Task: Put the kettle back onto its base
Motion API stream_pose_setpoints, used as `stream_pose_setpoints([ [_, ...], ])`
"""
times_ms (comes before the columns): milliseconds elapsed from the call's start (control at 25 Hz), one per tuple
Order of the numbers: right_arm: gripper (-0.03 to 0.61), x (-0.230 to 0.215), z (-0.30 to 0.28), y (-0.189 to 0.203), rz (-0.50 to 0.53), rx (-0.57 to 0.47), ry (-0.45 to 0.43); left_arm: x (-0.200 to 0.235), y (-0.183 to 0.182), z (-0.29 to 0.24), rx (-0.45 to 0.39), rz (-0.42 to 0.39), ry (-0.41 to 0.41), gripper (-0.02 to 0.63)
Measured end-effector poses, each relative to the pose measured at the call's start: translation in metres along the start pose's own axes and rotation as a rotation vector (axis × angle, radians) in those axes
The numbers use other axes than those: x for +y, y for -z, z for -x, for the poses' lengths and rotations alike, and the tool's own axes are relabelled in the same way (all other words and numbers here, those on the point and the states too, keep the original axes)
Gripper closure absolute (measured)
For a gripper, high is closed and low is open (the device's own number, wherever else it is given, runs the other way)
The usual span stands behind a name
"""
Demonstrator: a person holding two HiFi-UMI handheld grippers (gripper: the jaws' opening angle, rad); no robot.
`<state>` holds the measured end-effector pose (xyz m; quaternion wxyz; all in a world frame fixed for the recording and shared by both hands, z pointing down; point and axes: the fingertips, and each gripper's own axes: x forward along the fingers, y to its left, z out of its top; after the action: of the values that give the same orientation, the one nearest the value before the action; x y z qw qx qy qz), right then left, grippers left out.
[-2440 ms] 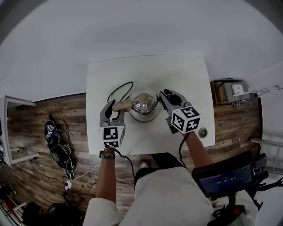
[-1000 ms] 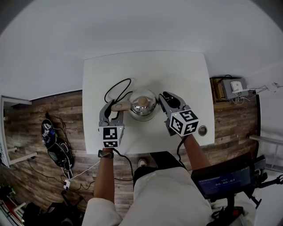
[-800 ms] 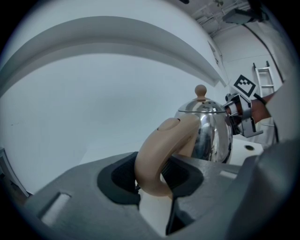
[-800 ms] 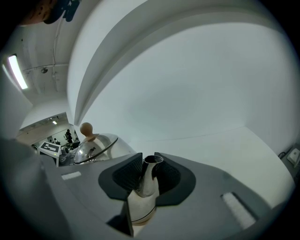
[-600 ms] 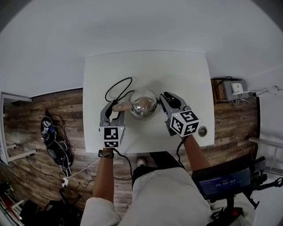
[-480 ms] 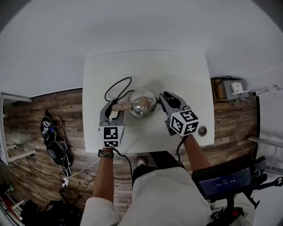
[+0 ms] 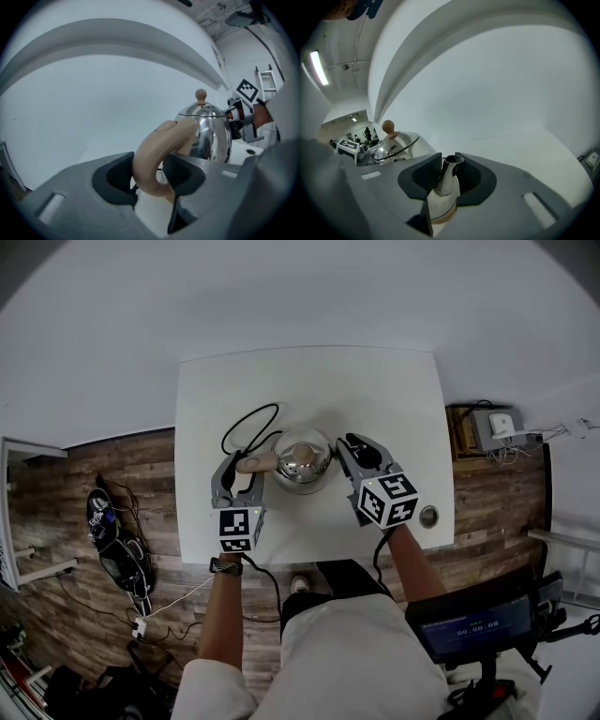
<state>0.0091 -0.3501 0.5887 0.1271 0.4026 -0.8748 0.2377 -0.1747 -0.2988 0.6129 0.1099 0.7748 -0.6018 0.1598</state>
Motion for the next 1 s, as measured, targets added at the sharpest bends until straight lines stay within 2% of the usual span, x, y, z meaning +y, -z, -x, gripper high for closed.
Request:
stream_pose_setpoints([
  [160,0.465,-0.004,0.003,0.002,-0.001,0.004,0.012,0.001,0.003,0.003,0.010,-0.008,-0.007,0.417],
  [520,0.449,-0.018,0.007,0.005,-0.020,0.008,0.071,0.005,-0.001,0.001,0.006,-0.001,-0.018,0.417],
  [760,0.459,-0.008,0.047,0.004,-0.021,-0.032,0.122,-0.004,-0.003,0.031,-0.008,0.011,-0.027,0.417],
  [1000,0.463,-0.003,0.067,-0.006,-0.009,-0.064,0.121,-0.004,-0.007,0.038,-0.005,0.005,-0.065,0.417],
])
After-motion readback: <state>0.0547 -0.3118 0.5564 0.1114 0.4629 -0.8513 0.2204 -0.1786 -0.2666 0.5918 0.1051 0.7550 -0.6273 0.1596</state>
